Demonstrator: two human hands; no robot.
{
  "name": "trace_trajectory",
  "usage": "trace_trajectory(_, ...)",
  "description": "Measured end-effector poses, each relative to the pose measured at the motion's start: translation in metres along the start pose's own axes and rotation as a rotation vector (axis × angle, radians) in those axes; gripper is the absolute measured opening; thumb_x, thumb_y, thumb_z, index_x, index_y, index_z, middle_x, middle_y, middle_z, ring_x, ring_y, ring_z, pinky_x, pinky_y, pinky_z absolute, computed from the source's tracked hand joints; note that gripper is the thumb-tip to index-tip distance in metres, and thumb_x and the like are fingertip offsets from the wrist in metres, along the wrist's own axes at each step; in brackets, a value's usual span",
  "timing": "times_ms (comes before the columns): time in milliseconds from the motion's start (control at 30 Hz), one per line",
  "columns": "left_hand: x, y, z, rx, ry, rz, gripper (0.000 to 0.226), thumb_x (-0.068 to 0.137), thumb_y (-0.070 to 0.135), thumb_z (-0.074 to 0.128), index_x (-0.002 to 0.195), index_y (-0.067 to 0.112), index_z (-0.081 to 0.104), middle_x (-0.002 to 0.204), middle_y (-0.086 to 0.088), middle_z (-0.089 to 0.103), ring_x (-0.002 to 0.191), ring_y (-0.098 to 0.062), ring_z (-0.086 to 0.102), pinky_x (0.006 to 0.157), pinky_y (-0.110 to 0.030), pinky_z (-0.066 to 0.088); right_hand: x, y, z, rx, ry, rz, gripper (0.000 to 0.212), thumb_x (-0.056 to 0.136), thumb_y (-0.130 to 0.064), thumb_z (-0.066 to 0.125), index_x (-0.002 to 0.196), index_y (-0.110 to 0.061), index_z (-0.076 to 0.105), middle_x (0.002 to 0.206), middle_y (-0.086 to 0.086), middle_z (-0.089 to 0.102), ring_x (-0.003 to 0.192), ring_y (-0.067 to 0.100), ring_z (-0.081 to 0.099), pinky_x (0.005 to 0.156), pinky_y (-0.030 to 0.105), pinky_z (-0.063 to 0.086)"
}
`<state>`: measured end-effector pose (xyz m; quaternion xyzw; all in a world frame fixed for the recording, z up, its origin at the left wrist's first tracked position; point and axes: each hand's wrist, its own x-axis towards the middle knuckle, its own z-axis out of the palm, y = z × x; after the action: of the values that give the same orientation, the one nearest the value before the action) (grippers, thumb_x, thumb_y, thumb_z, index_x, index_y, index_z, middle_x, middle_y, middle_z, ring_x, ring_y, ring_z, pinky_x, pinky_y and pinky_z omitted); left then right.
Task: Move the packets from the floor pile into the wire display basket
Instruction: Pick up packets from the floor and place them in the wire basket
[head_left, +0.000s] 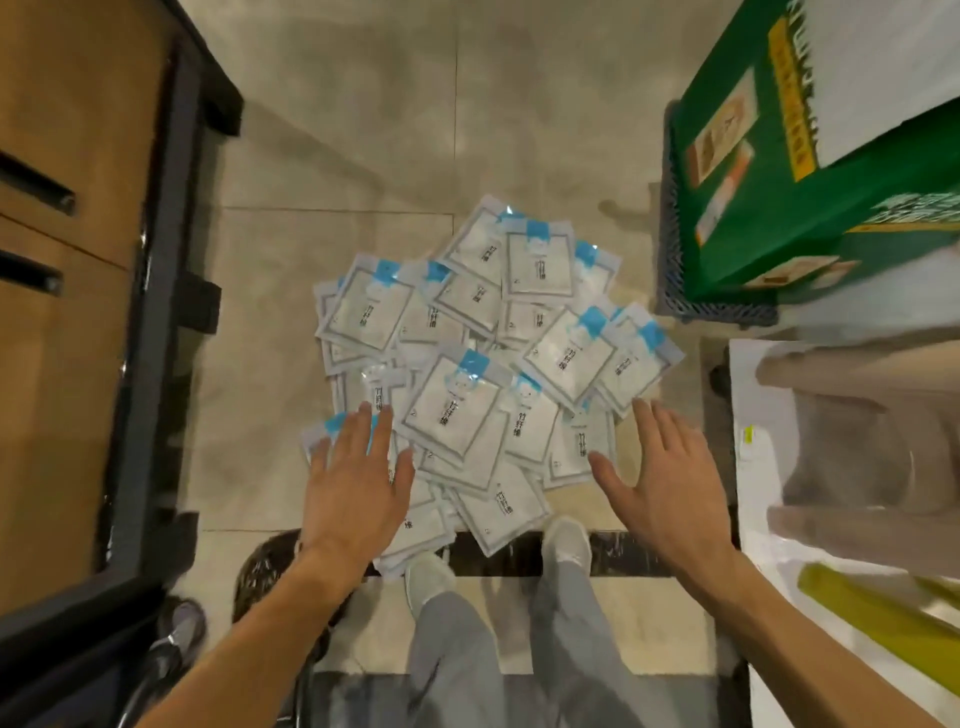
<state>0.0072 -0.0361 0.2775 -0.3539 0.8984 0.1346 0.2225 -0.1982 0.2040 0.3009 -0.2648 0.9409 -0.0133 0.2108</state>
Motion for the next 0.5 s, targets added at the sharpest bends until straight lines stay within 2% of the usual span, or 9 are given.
trace_trajectory(200,0.095,-0.016,0.107,-0.006,-0.003,-0.001,0.064,0.107,0.046,0.021,0.164,0.019,0.01,0.172,-0.003,0.008,0.158,-0.02,0.011,0.128,-0.045,0.012,0.068,0.007,0.134,-0.013,-0.027,-0.023,0.087,0.098,-0.07,0.039,0.164,-0.016,0.019,0.17,0.008,0.021,0.157,0.029,0.018,0.129,0.044,0.015)
trace_trajectory(300,0.139,-0.026,0.163,0.002,-0.004,-0.004,0.063,0.108,0.046,0.024,0.164,0.018,0.012,0.171,-0.004,0.01,0.158,-0.02,0.011,0.128,-0.045,0.013,0.095,0.004,0.204,0.002,-0.063,-0.034,0.089,0.098,-0.073,0.031,0.165,-0.018,0.01,0.172,0.006,0.012,0.159,0.026,0.009,0.129,0.04,0.005)
trace_trajectory(500,0.214,-0.044,0.27,0.037,0.009,0.015,0.068,0.106,0.049,0.019,0.164,0.016,0.008,0.172,-0.005,0.006,0.158,-0.021,0.009,0.127,-0.046,0.01,0.135,-0.009,0.341,0.065,-0.089,-0.037,0.1,0.09,-0.076,0.026,0.164,-0.013,0.005,0.172,0.01,0.001,0.16,0.025,0.001,0.127,0.039,-0.003)
